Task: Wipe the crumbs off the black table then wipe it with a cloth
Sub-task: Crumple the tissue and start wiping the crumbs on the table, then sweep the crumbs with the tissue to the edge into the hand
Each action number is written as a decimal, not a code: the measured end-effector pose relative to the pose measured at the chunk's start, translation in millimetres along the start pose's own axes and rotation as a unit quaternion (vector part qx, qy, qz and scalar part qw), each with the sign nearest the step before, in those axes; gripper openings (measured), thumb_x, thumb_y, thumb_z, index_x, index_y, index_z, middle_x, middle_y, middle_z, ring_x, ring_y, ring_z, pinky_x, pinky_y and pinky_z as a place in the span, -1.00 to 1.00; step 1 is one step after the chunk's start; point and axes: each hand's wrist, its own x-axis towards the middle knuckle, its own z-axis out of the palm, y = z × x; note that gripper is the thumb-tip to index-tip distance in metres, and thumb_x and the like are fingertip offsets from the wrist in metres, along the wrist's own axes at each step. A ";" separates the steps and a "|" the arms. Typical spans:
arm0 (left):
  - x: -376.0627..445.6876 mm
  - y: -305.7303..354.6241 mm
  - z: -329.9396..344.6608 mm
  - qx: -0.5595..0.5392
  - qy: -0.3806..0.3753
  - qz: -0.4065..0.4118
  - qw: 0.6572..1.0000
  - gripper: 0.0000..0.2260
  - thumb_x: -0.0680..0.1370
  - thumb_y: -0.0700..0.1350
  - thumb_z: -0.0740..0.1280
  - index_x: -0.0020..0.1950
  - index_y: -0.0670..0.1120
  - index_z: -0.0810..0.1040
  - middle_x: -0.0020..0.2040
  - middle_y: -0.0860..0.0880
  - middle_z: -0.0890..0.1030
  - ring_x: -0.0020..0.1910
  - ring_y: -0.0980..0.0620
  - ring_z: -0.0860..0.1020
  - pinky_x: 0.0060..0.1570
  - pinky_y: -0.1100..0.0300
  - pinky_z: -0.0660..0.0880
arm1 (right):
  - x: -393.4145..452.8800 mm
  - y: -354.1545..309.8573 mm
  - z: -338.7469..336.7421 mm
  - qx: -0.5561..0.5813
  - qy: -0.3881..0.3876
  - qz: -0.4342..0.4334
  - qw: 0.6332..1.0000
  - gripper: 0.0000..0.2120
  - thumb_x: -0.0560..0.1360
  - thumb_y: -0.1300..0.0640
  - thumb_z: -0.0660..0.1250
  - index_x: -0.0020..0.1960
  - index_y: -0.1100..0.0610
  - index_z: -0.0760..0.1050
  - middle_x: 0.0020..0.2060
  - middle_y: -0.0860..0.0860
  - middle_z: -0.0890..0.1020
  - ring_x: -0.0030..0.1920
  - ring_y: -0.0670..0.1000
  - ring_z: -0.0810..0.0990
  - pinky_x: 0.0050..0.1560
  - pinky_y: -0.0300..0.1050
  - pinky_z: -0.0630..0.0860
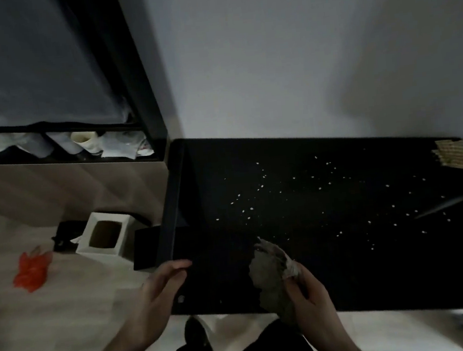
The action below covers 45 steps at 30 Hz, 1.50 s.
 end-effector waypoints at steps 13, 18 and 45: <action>38.7 -97.8 -91.8 -0.037 0.104 -0.131 0.985 -0.78 0.49 0.02 0.30 -0.02 0.05 0.73 0.09 -0.09 0.72 0.14 -0.18 0.65 -0.02 0.04 0.51 | 40.0 22.6 73.4 -0.005 0.056 0.051 0.997 -0.81 0.69 0.07 0.28 0.10 -0.12 0.67 -0.12 -0.09 0.77 -0.07 -0.03 0.76 -0.11 -0.17 0.63; 82.5 -154.2 -124.9 -0.067 0.102 -0.208 0.971 -0.78 0.68 -0.14 0.26 0.17 -0.20 0.65 0.20 -0.23 0.65 0.14 -0.24 0.61 -0.08 0.09 0.44 | 87.4 8.8 108.5 -0.071 0.050 0.005 0.996 -0.78 0.70 0.05 0.25 0.18 -0.22 0.61 0.00 -0.18 0.74 0.06 -0.12 0.72 0.02 -0.13 0.66; 477.3 -496.1 -138.0 0.175 0.020 -0.328 0.928 -0.54 0.55 -0.04 0.44 0.41 -0.18 0.52 0.25 -0.31 0.63 0.21 -0.30 0.60 0.13 0.02 0.52 | 328.6 97.4 285.8 -0.522 0.127 -0.229 0.812 -0.32 0.58 -0.21 0.09 0.67 -0.11 0.08 0.69 -0.07 0.06 0.69 0.00 -0.08 0.65 0.24 -0.12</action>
